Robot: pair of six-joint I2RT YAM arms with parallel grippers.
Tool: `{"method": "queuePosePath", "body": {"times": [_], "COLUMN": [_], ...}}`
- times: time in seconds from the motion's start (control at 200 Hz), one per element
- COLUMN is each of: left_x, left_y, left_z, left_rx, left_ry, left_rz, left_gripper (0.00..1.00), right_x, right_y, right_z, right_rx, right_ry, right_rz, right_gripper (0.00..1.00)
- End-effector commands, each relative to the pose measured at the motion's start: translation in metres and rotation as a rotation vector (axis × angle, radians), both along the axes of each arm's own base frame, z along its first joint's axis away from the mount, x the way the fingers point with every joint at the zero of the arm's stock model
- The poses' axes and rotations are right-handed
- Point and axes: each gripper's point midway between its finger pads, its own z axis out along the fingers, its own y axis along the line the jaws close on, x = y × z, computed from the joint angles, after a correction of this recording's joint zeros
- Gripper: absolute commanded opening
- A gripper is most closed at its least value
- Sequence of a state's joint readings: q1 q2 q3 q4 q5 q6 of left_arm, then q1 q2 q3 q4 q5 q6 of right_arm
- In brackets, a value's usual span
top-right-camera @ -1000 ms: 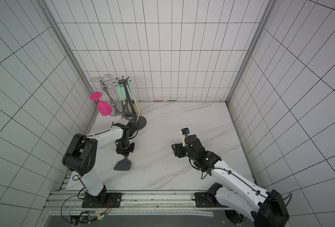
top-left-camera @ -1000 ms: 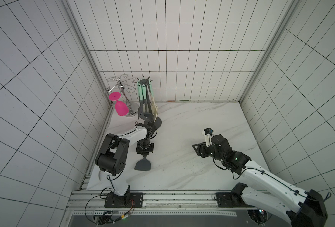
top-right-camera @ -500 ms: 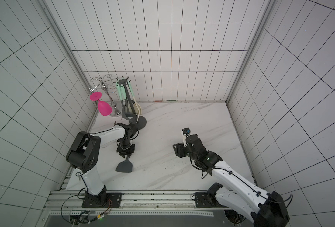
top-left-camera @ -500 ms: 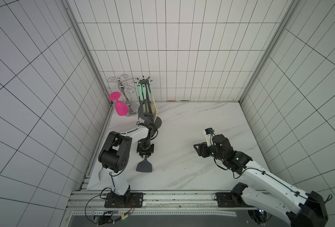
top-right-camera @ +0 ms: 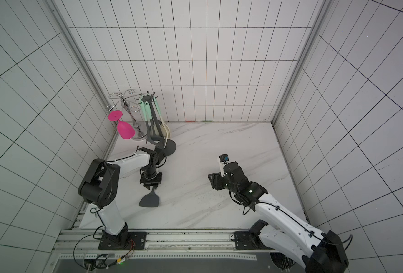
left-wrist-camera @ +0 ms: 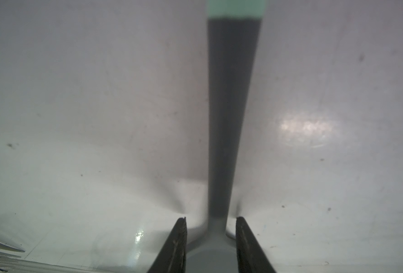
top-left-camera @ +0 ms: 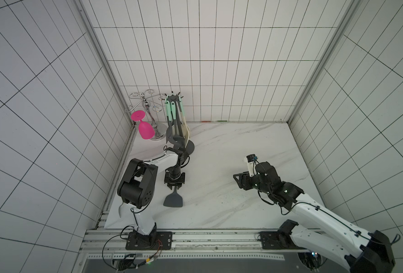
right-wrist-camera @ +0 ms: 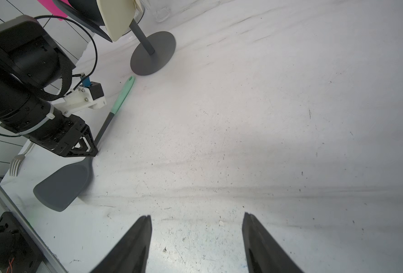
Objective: Take the spatula off the kitchen utensil rack
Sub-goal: Place the spatula at the center of the board.
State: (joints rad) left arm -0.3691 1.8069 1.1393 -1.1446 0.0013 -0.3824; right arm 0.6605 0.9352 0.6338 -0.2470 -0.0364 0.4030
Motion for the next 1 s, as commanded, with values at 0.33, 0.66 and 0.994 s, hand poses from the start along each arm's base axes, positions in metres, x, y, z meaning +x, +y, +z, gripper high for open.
{"method": "queuePosePath", "body": {"times": [0.33,0.66,0.994], "left_x": [0.014,0.035,0.08], "left_y": [-0.004,0.0,0.025], "left_z": [0.077,0.137,0.275], "left_rx": [-0.108,-0.219,-0.347], "left_ry": [-0.248,-0.528,-1.058], "left_rz": [-0.003,-0.004,0.093], "left_gripper": [0.36,0.36,0.38], "right_x": [0.006,0.034,0.115], "right_y": [0.006,0.03,0.116], "right_z": [0.024,0.052,0.132], "right_rx": [0.044,0.018,0.03], "right_ry": [-0.001,-0.032,-0.266], "right_rz": [-0.006,0.024,0.043], "right_gripper": [0.64,0.63,0.63]}}
